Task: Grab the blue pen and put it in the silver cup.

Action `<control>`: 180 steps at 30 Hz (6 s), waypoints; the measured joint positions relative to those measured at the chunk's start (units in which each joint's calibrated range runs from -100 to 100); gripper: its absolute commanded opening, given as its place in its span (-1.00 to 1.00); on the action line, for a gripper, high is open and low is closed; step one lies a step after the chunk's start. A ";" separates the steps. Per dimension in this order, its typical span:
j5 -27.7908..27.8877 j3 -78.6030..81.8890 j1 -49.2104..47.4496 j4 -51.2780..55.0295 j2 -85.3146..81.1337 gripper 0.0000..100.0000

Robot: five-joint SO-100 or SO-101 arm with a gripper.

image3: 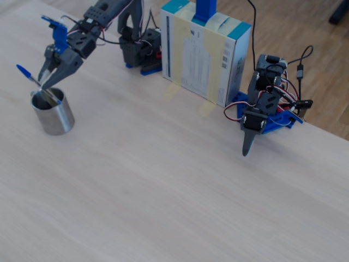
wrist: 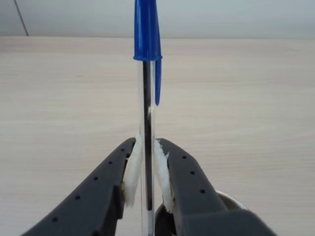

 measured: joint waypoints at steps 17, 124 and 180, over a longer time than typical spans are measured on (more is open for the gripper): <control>2.41 3.61 0.08 -0.67 -0.17 -0.96; 2.56 10.01 6.10 -0.17 0.00 -0.94; -1.08 10.10 0.67 8.07 -18.09 -0.29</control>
